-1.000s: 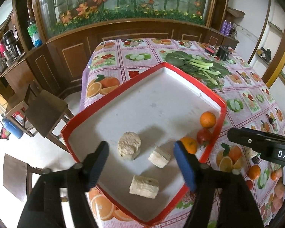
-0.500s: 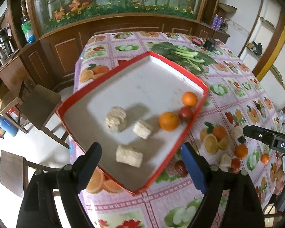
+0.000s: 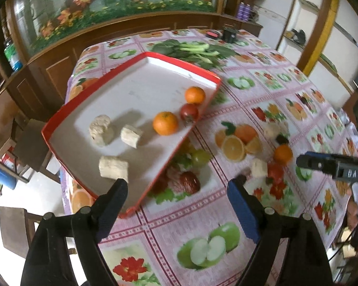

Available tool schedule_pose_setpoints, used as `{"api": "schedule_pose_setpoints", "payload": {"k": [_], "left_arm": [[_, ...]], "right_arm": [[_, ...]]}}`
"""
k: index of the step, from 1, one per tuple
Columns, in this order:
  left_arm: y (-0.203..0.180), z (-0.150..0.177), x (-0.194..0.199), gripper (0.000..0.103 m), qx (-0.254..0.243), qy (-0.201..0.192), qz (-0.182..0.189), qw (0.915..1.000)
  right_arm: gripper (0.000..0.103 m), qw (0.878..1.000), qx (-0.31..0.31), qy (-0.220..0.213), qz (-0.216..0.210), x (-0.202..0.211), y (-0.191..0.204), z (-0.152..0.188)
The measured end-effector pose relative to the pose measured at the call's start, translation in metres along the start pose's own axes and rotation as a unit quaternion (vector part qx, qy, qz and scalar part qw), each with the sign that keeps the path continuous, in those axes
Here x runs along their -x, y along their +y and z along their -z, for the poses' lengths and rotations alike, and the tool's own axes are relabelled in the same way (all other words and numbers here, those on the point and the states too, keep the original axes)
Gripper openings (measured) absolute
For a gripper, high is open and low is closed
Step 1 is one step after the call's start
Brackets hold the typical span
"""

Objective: Organize fruits
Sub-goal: 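Withdraw both tools from the tray toward the remaining fruits, then grasp a dark red date with the left tool while the right tool grasps an orange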

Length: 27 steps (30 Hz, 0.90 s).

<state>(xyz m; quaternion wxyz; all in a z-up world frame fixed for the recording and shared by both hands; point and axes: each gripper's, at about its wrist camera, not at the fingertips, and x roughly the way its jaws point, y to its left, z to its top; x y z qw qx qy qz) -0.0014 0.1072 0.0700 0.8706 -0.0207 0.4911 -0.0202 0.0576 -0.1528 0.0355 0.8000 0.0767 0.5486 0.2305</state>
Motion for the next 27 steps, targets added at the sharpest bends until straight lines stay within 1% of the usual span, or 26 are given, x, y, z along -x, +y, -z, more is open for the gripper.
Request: {"api": "schedule_pose_setpoints", "payload": {"k": [1,3,5,6,8,10,12,17,18,19,20,22,25,27], "left_arm": [[0.001,0.004,-0.002,0.087,0.0,0.004,0.006,1.0],[0.005,0.009,-0.005,0.087,0.012,0.012,0.029,0.9994],[0.007,0.012,-0.007,0.087,0.021,0.012,0.039,0.9989],[0.007,0.012,-0.009,0.087,0.022,0.013,0.039,0.9989],[0.005,0.011,-0.013,0.082,0.025,0.017,0.038,0.9988],[0.001,0.009,-0.02,0.067,0.026,0.022,0.035,0.9988],[-0.003,0.008,-0.026,0.061,0.028,0.033,0.036,0.9984],[-0.011,0.006,-0.039,0.06,0.021,0.042,0.025,0.9986],[-0.012,0.005,-0.043,0.056,0.02,0.046,0.022,0.9985],[-0.012,0.004,-0.047,0.05,0.022,0.052,0.02,0.9982],[-0.011,0.003,-0.051,0.049,0.027,0.058,0.019,0.9978],[-0.009,0.001,-0.056,0.048,0.039,0.064,0.022,0.997],[-0.007,-0.001,-0.061,0.048,0.047,0.065,0.023,0.9965],[-0.006,-0.001,-0.062,0.048,0.049,0.064,0.023,0.9965]], "right_arm": [[0.063,1.0,-0.005,0.002,-0.004,-0.001,-0.002,0.003],[0.063,1.0,-0.014,0.002,-0.007,-0.001,-0.005,0.007],[0.063,1.0,-0.021,0.001,-0.011,-0.002,-0.006,0.009],[0.063,1.0,-0.022,0.0,-0.012,-0.002,-0.006,0.009],[0.063,1.0,-0.023,-0.001,-0.013,-0.002,-0.006,0.01],[0.063,1.0,-0.024,-0.003,-0.012,-0.002,-0.006,0.01],[0.063,1.0,-0.025,-0.004,-0.011,-0.002,-0.007,0.009],[0.063,1.0,-0.027,-0.005,-0.002,0.0,-0.011,0.01],[0.062,1.0,-0.028,-0.005,0.001,-0.001,-0.012,0.009],[0.059,1.0,-0.028,-0.004,0.003,-0.002,-0.011,0.009],[0.057,1.0,-0.028,-0.001,0.004,-0.004,-0.011,0.008],[0.051,1.0,-0.029,0.003,0.005,-0.009,-0.009,0.005],[0.05,0.999,-0.034,0.005,0.009,-0.017,-0.007,0.001],[0.05,0.999,-0.039,0.006,0.022,-0.023,-0.007,-0.002]]}}
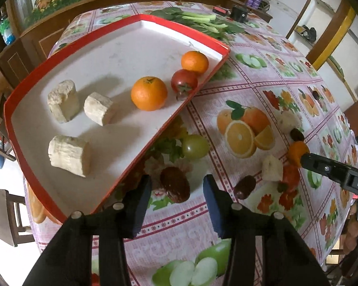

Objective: Organize fruits
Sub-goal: 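Grasp a dark red date with the left tool while the right tool grasps an orange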

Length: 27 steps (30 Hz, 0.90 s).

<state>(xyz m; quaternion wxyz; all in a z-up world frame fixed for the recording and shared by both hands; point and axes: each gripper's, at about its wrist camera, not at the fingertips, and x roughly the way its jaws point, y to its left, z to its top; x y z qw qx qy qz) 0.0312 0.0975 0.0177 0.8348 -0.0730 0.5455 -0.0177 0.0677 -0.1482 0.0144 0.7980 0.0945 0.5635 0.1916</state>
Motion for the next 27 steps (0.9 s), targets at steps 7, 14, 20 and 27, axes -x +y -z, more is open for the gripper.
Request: {"api": "schedule_pose_setpoints", "payload": {"k": [7,14,20,27], "left_arm": [[0.006,0.0,0.0,0.032,0.005,-0.003,-0.008,1.0],[0.003,0.0,0.0,0.025,-0.001,-0.001,-0.017,0.9998],[0.002,0.0,0.0,0.024,-0.005,0.003,-0.021,0.9998],[-0.003,0.001,0.0,0.024,-0.014,0.004,-0.02,0.9997]], "right_arm": [[0.05,1.0,0.008,0.006,0.028,-0.01,0.003,-0.006],[0.049,0.999,0.03,0.009,0.044,-0.012,0.009,-0.006],[0.043,0.994,0.073,0.01,0.075,-0.016,0.018,-0.005],[0.035,0.991,0.098,0.008,0.088,-0.019,0.028,-0.003]]}}
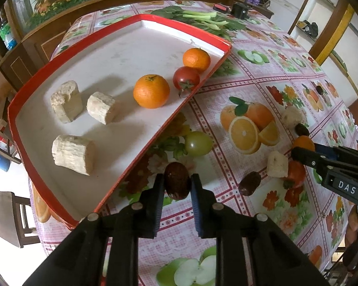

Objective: Organize fruits
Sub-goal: 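Grasp a dark red date with the left tool while the right tool grasps an orange, then carry the date and the orange over the tray with both tools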

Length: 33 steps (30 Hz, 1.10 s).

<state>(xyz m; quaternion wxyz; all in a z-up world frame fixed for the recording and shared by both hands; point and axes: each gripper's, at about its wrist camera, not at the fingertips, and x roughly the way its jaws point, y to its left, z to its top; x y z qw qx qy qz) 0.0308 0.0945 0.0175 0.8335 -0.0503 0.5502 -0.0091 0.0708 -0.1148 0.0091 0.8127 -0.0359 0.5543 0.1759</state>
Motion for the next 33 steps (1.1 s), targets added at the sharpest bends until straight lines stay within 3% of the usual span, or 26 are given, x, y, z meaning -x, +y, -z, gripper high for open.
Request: {"api": "schedule_pose_setpoints", "payload": {"k": [33], "left_arm": [[-0.013,-0.008,0.023,0.024,-0.008,-0.03,0.018,0.9994]], "right_arm": [[0.035,0.999,-0.015,-0.027,-0.027,0.021,0.003,-0.011]]}}
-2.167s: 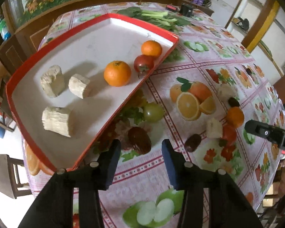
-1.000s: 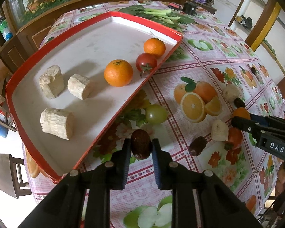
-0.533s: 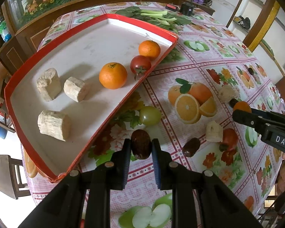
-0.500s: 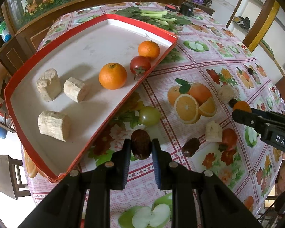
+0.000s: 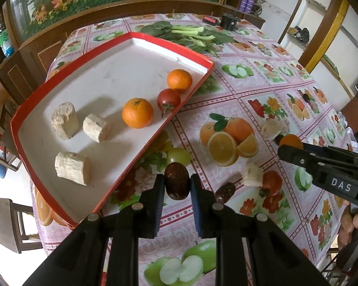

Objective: Organize fruits
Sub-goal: 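Carry the date and the orange over the tray with both tools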

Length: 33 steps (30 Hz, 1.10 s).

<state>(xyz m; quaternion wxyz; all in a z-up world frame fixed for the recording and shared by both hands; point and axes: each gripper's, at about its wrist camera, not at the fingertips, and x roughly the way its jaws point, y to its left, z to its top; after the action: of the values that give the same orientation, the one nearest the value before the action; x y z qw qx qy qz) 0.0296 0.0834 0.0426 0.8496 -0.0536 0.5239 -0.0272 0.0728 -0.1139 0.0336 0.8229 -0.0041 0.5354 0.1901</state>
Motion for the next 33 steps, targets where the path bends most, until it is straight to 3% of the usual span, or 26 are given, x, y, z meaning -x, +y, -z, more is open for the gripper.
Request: {"api": "schedule_pose_setpoints", "payload": {"k": [19,33], "left_arm": [[0.005,-0.016,0.018,0.024,-0.004,-0.029,-0.007,0.9995],[0.085,-0.031,0.035,0.024,0.089,-0.046,-0.015,0.9948]], "right_arm": [[0.035,1.0,0.008,-0.017,-0.011,0.008,0.012,-0.014],[0.035,0.998,0.006,-0.027,-0.053,0.012,0.03,-0.042]]}}
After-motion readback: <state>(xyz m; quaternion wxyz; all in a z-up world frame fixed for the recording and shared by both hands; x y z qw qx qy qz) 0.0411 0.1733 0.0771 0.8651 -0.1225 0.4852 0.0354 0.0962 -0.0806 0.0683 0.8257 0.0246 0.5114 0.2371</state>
